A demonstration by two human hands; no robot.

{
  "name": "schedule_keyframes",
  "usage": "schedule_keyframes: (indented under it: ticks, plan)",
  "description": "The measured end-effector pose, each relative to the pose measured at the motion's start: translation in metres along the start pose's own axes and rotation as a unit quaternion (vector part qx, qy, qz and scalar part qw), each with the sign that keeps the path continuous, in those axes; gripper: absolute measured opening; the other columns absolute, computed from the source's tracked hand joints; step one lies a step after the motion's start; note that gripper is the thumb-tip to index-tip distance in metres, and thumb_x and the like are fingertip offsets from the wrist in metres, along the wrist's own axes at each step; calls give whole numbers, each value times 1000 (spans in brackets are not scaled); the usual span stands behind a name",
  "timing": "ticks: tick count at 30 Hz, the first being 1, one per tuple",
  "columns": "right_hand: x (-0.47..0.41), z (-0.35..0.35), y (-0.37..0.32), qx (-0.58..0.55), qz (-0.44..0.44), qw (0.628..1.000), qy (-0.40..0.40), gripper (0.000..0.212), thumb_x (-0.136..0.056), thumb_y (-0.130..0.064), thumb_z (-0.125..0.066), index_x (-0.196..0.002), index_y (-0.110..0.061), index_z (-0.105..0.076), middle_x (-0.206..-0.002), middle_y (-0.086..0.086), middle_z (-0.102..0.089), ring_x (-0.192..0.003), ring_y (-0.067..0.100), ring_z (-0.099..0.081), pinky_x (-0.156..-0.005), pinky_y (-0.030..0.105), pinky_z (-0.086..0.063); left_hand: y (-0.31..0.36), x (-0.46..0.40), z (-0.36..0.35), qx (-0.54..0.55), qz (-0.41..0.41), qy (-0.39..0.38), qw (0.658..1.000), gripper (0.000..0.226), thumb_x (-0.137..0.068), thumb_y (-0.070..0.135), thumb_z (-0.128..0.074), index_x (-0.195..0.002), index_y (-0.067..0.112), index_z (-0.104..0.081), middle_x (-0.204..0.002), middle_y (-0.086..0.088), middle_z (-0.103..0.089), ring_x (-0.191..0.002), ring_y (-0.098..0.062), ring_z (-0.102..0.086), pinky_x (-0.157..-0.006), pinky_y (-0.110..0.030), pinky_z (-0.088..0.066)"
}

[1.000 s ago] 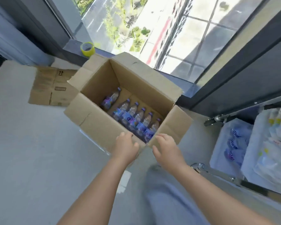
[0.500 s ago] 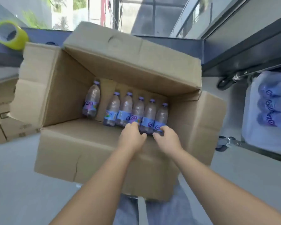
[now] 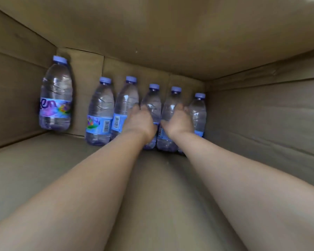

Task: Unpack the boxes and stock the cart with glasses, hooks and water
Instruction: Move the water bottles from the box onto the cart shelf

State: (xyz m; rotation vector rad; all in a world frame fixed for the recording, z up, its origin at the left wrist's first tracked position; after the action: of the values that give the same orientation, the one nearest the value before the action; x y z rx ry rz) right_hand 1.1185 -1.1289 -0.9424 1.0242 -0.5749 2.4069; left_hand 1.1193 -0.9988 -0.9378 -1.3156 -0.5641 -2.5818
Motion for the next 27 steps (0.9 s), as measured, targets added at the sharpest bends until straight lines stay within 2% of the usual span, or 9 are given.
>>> schedule_keyframes:
  ticks: [4,8,10,12,14,19,23,25,27]
  plan:
    - [-36,-12,15,2,-35,999,25,80,-78,-32,-72,-138,-4,-26,-140,15,-34,-134,32,-28,-105,35,-30,4,-37,-12,-9,-12,28,999,82,-87,22,-60,-147,2,-8,-151,-16,-18,-138,-31,-21,-112,-35,-23]
    - [-56,-22,22,3,-61,998,4,84,-76,-38,-71,-140,-7,-26,-139,14,-37,-134,31,-30,-104,34,-33,5,-49,-20,-52,50,44,996,96,-87,25,-63,-148,2,7,-153,-12,-13,-137,-30,-18,-108,-35,-26]
    - [-58,-20,23,11,-60,998,9,77,-75,-40,-67,-136,-8,-33,-138,14,-39,-132,32,-31,-105,32,-31,2,-51,-15,-85,78,44,992,101,-81,29,-71,-147,1,0,-147,-12,-21,-135,-28,-21,-104,-35,-30]
    - [-53,-18,24,-2,-59,998,8,72,-74,-36,-68,-132,-6,-37,-138,14,-36,-132,31,-29,-106,29,-28,-1,-50,-11,-91,89,48,991,89,-76,30,-75,-141,3,-20,-140,-12,-28,-131,-28,-25,-101,-33,-31]
    - [-41,-16,26,-42,-60,997,7,75,-72,-28,-74,-130,-3,-34,-139,15,-31,-133,32,-26,-106,28,-27,0,-42,-8,-67,88,64,992,77,-72,26,-77,-131,7,-31,-135,-13,-31,-128,-29,-29,-99,-34,-33]
    - [-5,-5,27,-142,-23,990,-2,68,-71,-17,-76,-122,-3,-35,-128,15,-43,-119,30,-46,-94,30,-38,3,-9,-14,86,46,69,993,70,-78,16,-69,-132,9,-25,-124,-19,-41,-113,-39,-47,-81,-43,-42]
    - [40,25,16,-135,21,990,29,68,-67,-14,-78,-119,-3,-36,-123,16,-48,-115,30,-49,-94,33,-41,8,36,19,102,3,109,989,74,-78,22,-69,-136,11,-26,-126,-20,-41,-113,-42,-47,-86,-44,-41]
    - [66,45,7,-143,37,988,41,69,-64,-11,-79,-118,-5,-37,-122,14,-50,-113,30,-51,-93,38,-43,14,67,40,115,-20,110,987,77,-73,20,-72,-137,16,-28,-126,-16,-41,-115,-39,-46,-90,-44,-41]
    - [96,67,-1,-152,42,987,37,72,-62,-8,-77,-122,-7,-37,-124,10,-47,-114,27,-50,-92,35,-44,19,103,63,136,-27,104,985,75,-70,15,-71,-134,17,-32,-126,-12,-42,-115,-34,-46,-91,-43,-43]
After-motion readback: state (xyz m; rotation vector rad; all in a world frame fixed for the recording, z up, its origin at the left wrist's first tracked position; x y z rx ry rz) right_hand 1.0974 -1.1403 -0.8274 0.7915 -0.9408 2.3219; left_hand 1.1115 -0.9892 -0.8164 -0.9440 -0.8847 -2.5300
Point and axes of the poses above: each hand's wrist, its own x-axis away from the middle knuckle, its own z-axis out of the back of the hand, y = z × x, the point moved 10 cm from there along -x, towards the middle knuckle
